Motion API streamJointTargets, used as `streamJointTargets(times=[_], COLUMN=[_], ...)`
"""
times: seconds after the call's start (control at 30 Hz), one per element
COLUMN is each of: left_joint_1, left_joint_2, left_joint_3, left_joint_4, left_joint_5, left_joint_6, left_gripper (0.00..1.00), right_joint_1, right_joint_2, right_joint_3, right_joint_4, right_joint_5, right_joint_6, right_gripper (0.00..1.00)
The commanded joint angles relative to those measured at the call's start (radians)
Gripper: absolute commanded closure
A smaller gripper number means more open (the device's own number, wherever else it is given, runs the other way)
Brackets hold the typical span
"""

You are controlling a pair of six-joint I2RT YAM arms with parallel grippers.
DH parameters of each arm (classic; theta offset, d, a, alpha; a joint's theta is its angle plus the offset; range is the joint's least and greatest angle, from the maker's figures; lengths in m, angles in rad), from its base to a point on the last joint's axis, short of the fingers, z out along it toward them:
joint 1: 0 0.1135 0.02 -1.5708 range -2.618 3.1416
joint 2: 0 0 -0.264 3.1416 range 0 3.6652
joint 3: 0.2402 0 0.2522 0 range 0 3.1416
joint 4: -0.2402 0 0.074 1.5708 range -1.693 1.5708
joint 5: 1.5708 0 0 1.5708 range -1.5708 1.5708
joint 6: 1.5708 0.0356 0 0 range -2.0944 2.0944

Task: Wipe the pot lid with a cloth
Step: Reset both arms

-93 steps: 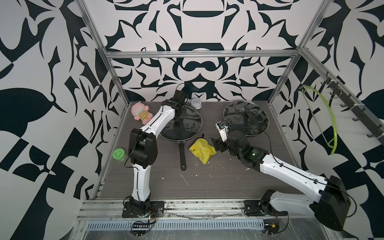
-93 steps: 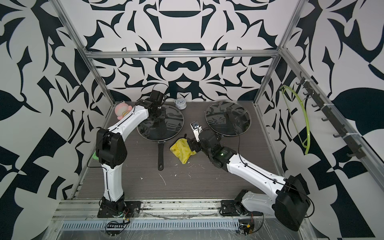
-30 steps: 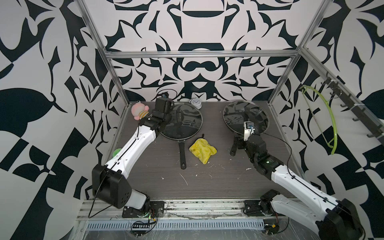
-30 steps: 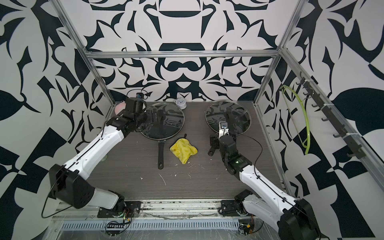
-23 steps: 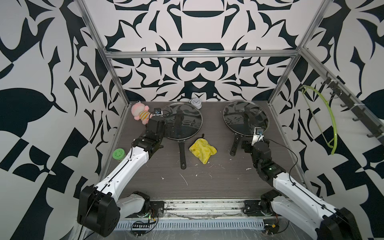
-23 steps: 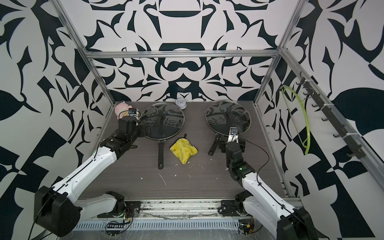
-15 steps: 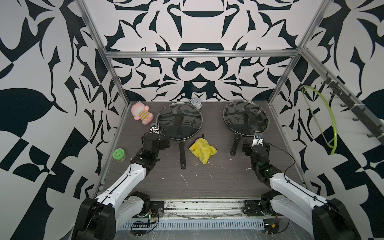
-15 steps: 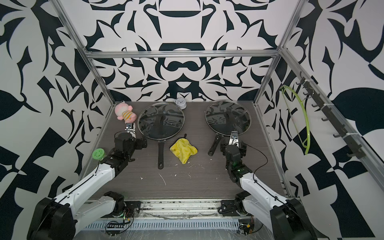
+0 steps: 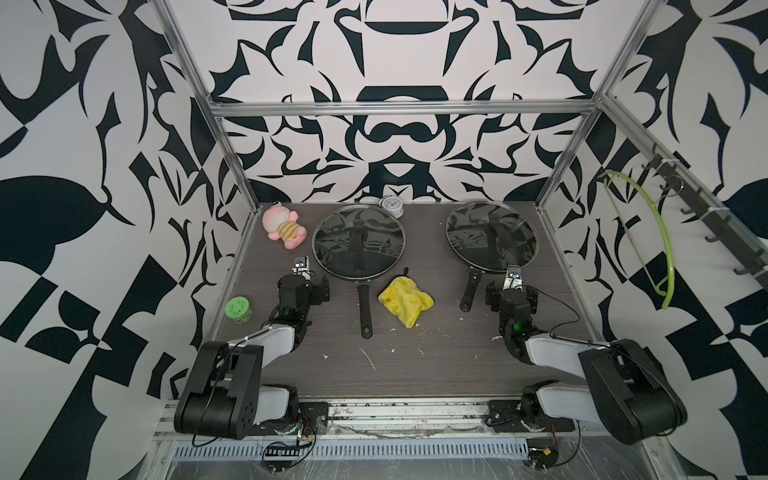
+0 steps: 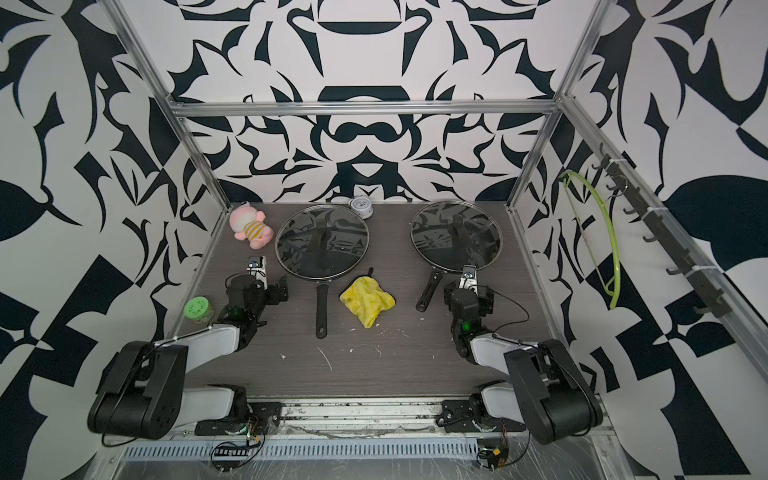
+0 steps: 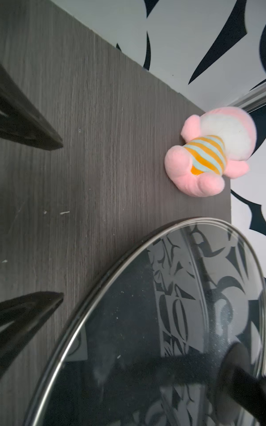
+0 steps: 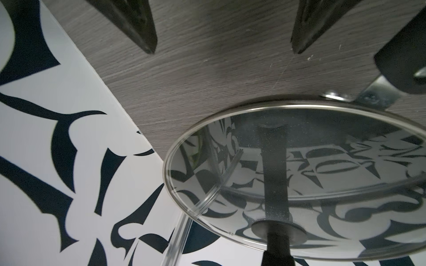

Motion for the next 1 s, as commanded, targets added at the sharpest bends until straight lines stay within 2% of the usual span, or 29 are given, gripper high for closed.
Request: streamJointTargets(times=[0.0, 0.1, 0.17, 0.2, 0.27, 0.3, 0.4, 0.5, 0.97], left_joint_1=[0.042, 0.127, 0.144, 0.145, 0.146, 0.145, 0.143, 0.143, 0.133], left_joint_2=[0.071, 0.163, 0.205, 0.187, 0.179, 0.189, 0.182, 0.183, 0.186], left_joint_3=[0.022, 0.023, 0.000, 0.007, 0.034, 0.032, 0.032, 0.030, 0.035], left_joint_4=[0.177, 0.245, 0.347, 0.297, 0.230, 0.252, 0.238, 0.244, 0.239], left_joint_5=[0.064, 0.181, 0.205, 0.211, 0.197, 0.193, 0.193, 0.192, 0.180], left_joint_6=[0.034, -0.019, -0.032, -0.034, -0.050, -0.050, -0.052, -0.052, -0.039], left_gripper=[0.01, 0.01, 0.01, 0.01, 0.01, 0.01, 0.01, 0.01, 0.01], right_joint_1=[-0.021, -0.053, -0.069, -0.075, -0.080, -0.080, -0.093, -0.107, -0.112], right_joint_2=[0.048, 0.116, 0.150, 0.172, 0.223, 0.251, 0.228, 0.227, 0.231], right_joint_3=[0.043, 0.045, 0.048, 0.048, 0.049, 0.053, 0.107, 0.122, 0.119], right_joint_4=[0.148, 0.214, 0.229, 0.250, 0.285, 0.323, 0.178, 0.149, 0.155], right_joint_5=[-0.069, -0.131, -0.167, -0.181, -0.206, -0.203, -0.215, -0.230, -0.233], right_joint_6=[-0.043, -0.043, -0.035, -0.035, -0.036, -0.048, -0.030, -0.017, -0.016], right_gripper=[0.06, 0.05, 0.05, 0.05, 0.05, 0.04, 0.03, 0.02, 0.01])
